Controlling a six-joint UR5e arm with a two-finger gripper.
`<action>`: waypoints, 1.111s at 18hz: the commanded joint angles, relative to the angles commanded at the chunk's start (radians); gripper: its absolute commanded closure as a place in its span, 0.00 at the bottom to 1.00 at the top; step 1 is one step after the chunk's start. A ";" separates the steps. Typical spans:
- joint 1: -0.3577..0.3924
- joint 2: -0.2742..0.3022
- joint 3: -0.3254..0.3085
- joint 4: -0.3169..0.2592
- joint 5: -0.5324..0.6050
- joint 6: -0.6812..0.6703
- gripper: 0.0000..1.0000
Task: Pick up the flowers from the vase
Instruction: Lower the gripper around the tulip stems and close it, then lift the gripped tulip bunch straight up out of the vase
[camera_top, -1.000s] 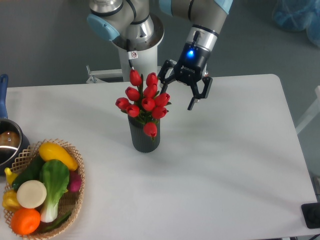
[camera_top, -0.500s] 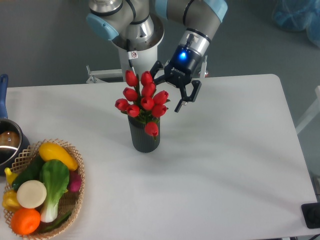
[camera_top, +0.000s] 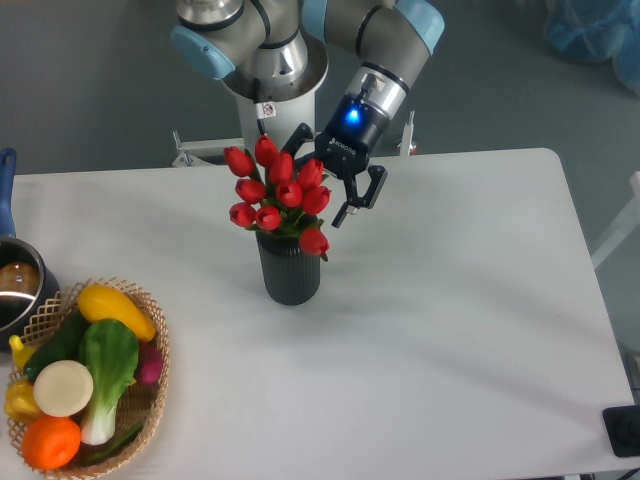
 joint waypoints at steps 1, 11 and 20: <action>0.000 -0.002 0.002 0.000 -0.009 0.003 0.05; -0.014 -0.058 0.005 0.002 -0.008 0.064 0.97; 0.002 -0.041 0.023 0.000 -0.038 0.043 1.00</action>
